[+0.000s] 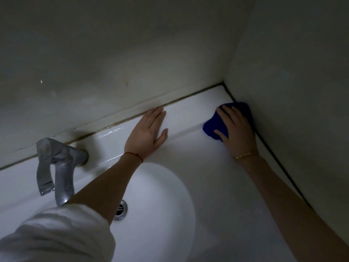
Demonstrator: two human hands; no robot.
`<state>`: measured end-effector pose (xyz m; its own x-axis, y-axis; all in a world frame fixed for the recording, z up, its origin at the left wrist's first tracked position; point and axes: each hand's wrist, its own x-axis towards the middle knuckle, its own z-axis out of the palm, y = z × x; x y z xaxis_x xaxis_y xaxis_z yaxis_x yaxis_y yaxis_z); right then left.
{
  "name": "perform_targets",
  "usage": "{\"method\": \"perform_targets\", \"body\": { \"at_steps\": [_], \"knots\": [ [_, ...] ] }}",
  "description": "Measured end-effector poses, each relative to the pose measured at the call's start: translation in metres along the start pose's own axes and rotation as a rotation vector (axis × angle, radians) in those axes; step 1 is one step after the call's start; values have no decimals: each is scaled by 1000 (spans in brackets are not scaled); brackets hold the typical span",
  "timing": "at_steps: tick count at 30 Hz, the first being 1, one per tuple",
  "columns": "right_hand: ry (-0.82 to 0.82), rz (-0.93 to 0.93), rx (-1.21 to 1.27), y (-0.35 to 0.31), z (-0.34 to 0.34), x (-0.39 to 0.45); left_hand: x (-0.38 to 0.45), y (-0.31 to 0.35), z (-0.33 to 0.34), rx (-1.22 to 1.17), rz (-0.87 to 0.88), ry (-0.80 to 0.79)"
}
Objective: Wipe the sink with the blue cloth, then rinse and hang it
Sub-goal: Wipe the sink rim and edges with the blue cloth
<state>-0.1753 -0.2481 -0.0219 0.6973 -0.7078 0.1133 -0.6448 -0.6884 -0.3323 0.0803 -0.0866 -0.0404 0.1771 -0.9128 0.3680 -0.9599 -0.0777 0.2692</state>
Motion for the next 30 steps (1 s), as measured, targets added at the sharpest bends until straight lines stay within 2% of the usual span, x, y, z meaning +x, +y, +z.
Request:
{"method": "perform_targets", "body": {
  "at_steps": [8, 14, 18, 21, 26, 30],
  "knots": [
    [52, 54, -64, 9, -4, -65, -1, 2, -3, -1, 10, 12],
    [40, 57, -56, 4, -2, -48, -13, 40, 9, -64, 173, 33],
    [0, 75, -62, 7, -8, -57, -25, 86, 22, -148, 177, -79],
    [34, 113, -61, 9, -17, -102, -36, 103, 27, -133, 177, -177],
    [31, 167, -105, 18, -28, -180, -58, 120, 30, -110, 77, -326],
    [1, 152, -106, 19, -28, -169, -65, 131, 29, -86, 26, -362]
  ]
}}
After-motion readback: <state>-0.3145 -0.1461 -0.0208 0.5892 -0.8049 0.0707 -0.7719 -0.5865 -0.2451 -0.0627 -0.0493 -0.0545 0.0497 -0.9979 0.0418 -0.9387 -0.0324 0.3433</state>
